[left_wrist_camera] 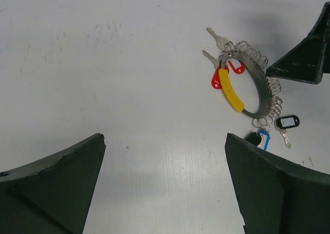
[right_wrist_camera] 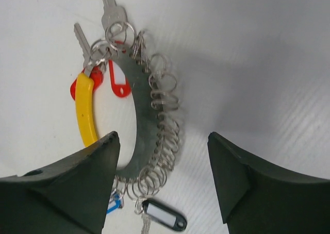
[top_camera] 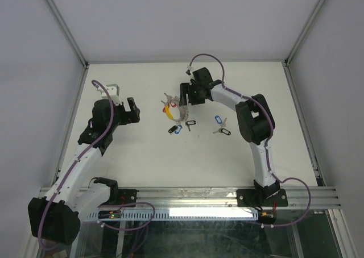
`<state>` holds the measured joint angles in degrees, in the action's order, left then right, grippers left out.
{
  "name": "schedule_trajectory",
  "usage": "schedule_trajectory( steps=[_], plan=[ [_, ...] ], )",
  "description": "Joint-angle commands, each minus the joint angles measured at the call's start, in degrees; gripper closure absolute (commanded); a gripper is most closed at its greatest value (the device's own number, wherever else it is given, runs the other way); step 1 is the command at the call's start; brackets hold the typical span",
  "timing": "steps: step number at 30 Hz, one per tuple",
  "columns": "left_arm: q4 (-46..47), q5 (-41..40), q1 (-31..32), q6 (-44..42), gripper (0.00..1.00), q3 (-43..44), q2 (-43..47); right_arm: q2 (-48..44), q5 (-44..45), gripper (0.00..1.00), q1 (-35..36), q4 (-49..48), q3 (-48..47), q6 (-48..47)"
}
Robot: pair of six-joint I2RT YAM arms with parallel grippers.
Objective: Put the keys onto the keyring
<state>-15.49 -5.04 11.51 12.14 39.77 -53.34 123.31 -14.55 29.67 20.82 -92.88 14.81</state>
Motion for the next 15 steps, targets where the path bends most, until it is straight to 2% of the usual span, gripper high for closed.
schedule_trajectory(
  steps=[1, 7, 15],
  plan=[
    [1.6, 1.68, -0.59, -1.13, 0.01, 1.45, 1.8, 4.56, -2.11, 0.29, -0.06, -0.46, -7.84, -3.11],
    [1.62, 1.67, -0.8, -1.08, 0.01, 1.41, 1.52, 9.28, -4.43, 0.39, -0.07, 1.97, -13.96, -4.28],
    [1.85, 2.86, -1.51, -0.82, 0.01, 1.54, 0.94, 9.29, -7.13, 0.58, -0.05, 2.39, -11.7, -6.65]
  ],
)
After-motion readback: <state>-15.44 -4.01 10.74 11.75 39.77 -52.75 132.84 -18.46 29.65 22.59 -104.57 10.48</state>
